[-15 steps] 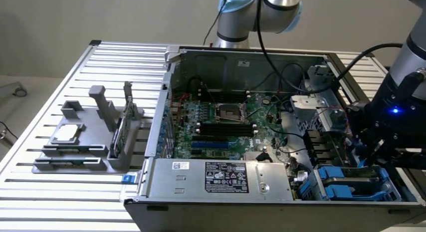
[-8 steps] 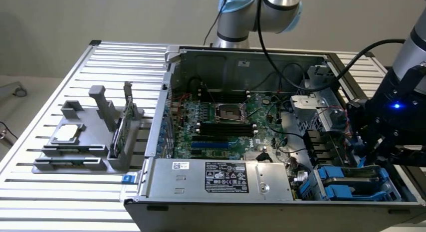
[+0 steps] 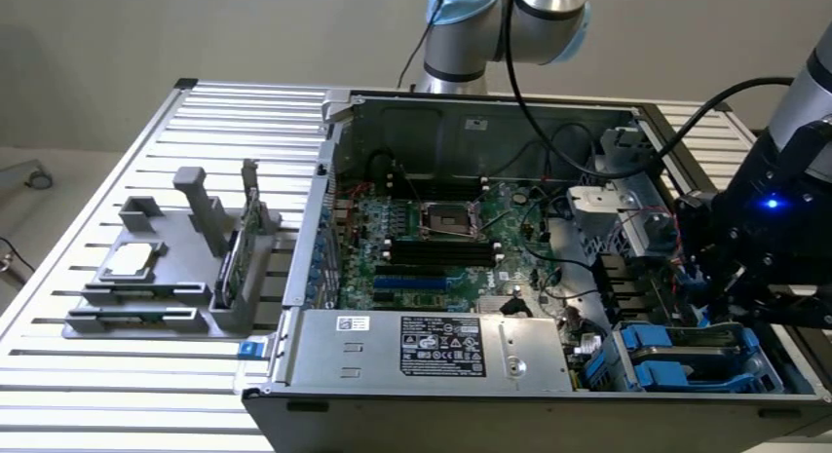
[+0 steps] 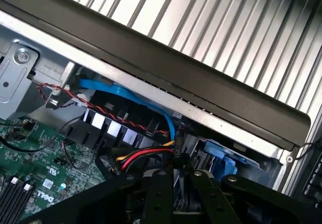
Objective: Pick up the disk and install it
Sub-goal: 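Insert the first disk wire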
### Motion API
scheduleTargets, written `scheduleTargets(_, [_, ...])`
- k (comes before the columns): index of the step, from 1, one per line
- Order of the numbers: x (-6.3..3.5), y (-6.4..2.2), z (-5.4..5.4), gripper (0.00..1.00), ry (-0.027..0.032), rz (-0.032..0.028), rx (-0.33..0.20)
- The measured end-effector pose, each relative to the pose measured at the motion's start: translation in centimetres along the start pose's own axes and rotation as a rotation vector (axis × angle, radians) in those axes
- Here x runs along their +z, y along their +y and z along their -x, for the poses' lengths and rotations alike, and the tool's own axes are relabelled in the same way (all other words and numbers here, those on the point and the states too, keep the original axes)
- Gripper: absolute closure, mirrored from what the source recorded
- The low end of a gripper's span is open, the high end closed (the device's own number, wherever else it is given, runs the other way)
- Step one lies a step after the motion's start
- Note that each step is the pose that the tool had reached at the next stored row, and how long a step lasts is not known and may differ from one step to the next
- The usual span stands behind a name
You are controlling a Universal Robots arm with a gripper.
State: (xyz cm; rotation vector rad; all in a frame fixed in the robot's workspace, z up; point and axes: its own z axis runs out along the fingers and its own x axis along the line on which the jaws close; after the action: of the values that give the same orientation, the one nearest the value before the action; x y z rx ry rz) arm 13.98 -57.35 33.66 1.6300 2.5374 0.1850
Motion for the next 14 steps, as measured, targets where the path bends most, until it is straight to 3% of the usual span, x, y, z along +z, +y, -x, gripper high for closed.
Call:
scheduleTargets(3, [-0.09, 0.01, 0.01, 0.82, -0.0007, -0.0073, 0.021])
scheduleTargets(11, [-0.41, 0.06, 0.05, 0.82, -0.0059, -0.0146, 0.064])
scheduleTargets(14, [-0.47, 0.05, 0.08, 0.82, -0.011, -0.0182, 0.076])
